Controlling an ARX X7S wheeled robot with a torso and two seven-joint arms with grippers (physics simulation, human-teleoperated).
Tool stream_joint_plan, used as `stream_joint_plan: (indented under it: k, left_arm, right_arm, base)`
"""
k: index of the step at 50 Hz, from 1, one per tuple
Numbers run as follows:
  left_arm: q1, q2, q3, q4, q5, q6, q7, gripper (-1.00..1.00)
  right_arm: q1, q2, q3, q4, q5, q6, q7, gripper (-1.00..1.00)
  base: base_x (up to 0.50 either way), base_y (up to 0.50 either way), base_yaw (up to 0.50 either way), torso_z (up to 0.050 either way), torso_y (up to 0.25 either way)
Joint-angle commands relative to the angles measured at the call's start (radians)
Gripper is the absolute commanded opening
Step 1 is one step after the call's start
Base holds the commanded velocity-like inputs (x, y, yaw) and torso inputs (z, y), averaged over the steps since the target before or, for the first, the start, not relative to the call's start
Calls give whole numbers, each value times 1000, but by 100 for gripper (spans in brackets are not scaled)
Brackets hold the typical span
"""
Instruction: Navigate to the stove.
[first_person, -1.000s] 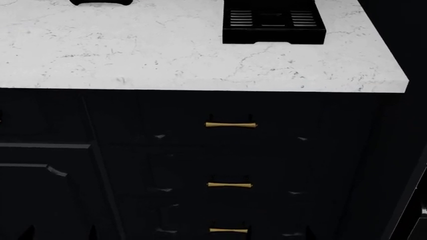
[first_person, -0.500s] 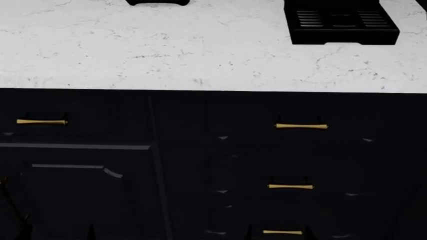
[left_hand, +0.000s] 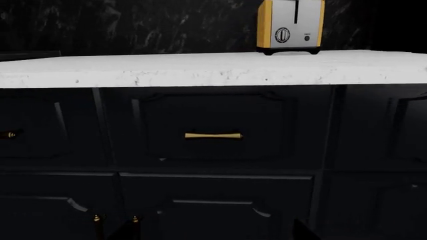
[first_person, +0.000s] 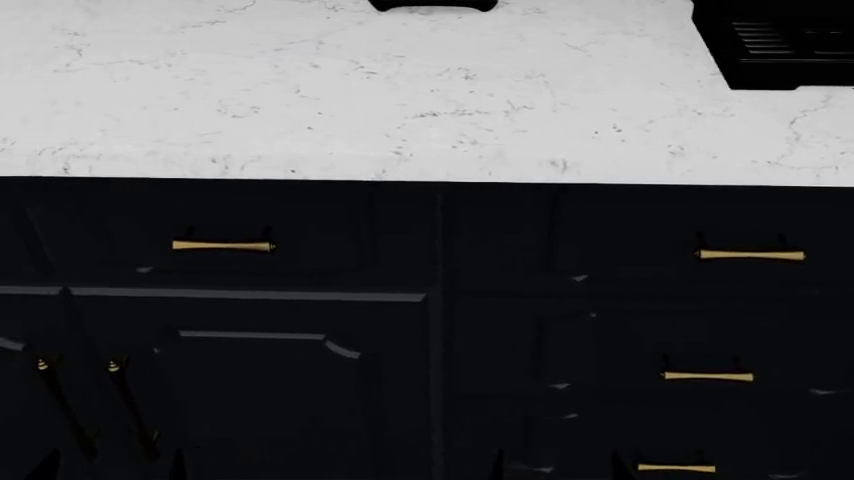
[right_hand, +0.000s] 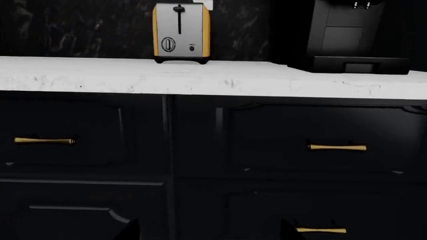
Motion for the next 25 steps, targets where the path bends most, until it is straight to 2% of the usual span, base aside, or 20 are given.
stream_joint_plan:
  k: [1, 25]
  left_arm:
    - [-1, -8, 9, 5, -6, -6, -12, 100]
    - [-17, -22, 24, -8, -19, -2, -29, 100]
  right_arm:
    - [3, 8, -10, 7, 5, -1, 10, 100]
    - [16, 22, -26, 21, 18, -4, 25, 100]
  base:
    - [0, 500, 0, 0, 0]
    - [0, 500, 0, 0, 0]
